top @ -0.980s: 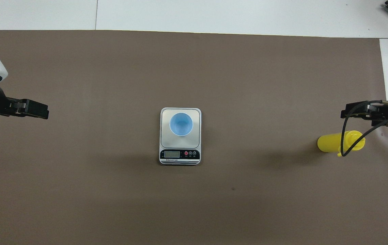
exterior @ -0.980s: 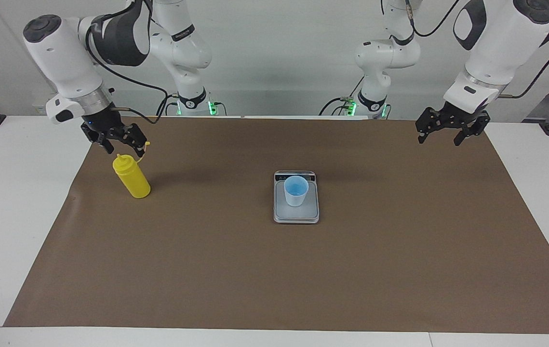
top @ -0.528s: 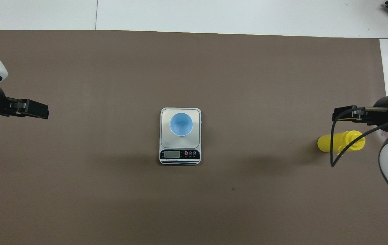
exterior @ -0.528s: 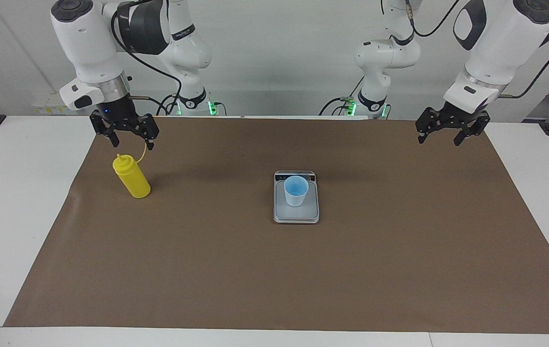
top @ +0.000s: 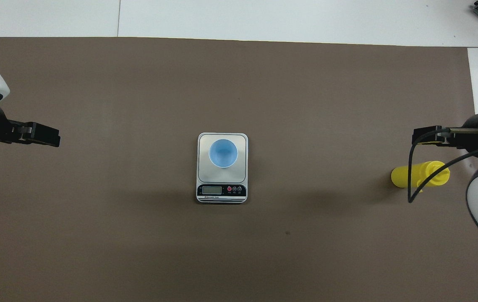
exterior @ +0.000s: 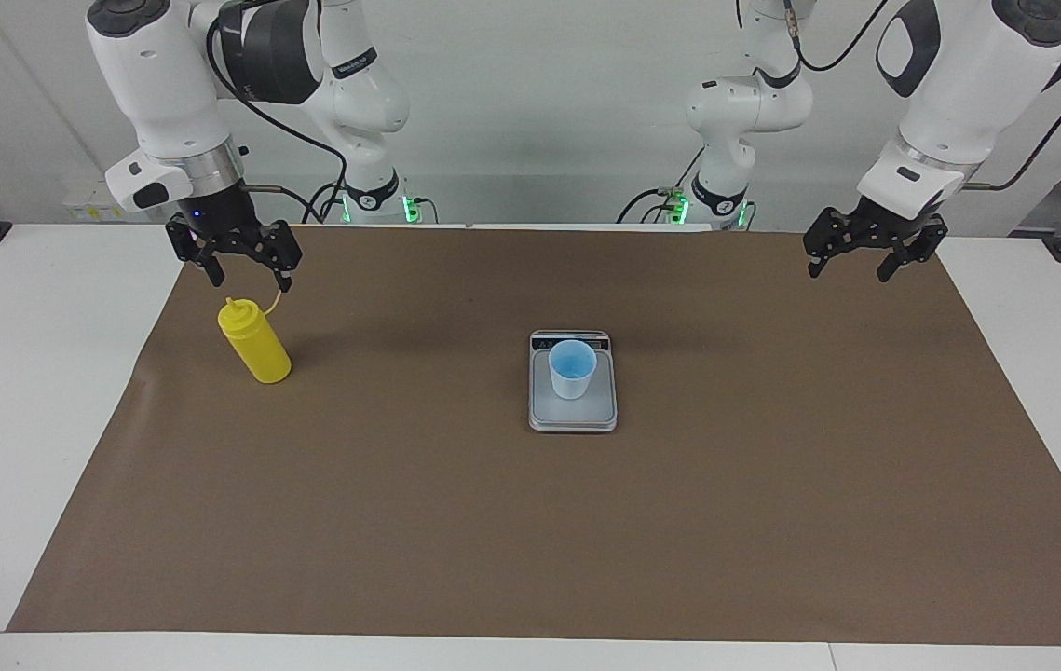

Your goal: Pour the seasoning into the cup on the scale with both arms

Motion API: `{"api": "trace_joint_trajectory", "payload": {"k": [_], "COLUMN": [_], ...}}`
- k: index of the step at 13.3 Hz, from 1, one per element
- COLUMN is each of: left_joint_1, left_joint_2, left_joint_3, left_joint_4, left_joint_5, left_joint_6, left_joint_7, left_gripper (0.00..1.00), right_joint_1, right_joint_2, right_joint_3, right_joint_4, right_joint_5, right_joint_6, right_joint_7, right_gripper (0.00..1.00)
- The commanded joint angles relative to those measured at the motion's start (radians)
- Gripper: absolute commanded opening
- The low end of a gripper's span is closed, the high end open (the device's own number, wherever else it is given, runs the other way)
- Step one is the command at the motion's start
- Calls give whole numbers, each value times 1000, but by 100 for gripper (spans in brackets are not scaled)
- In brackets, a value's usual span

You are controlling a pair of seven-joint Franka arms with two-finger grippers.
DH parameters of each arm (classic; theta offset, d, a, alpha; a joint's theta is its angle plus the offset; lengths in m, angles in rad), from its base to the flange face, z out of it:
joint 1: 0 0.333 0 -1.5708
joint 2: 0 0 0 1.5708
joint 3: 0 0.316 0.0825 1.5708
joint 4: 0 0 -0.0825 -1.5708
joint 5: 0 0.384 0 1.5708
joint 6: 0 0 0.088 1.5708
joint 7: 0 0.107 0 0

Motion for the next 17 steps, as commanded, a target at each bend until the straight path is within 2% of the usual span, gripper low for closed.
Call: {"api": "trace_joint_trajectory", "payload": {"k": [1,3,4,6,7,10,12,17], "left_joint_1": [11,11,11,11,11,11,11,11], "left_joint_2": [-28,-28,-28,-28,-28,-28,-28,-28], "left_joint_3": [-5,-5,-5,-5,-5,-5,-5,-5], "left_joint_4": [-27,-27,-28,-27,-27,-27,-27,-27], "left_joint_5": [-12,-12,-12,-12,-12,-12,-12,-12], "left_joint_6": [-5,-5,-5,-5,-5,-5,-5,-5], "left_joint_7": [-7,-7,-7,-7,-7,-7,-7,-7], "left_gripper": [100,100,100,100,100,100,100,100], "right_joint_1": [-12,11,90,312,348,385,384,343], "right_joint_2": [18,18,21,21,21,28,50,136], "right_joint_3": [9,-8,-84,-329,-373,-387,-390,-369], "right_joint_4": [23,24,29,47,50,89,138,289], "right_joint_5": [-3,-1,-7,-10,-10,-18,-16,-67], "right_joint_6": [-1,-13,-34,-71,-92,-172,-200,-273], "right_joint_7": [13,12,12,13,13,45,99,78], "right_gripper": [100,100,100,100,100,100,100,100]}}
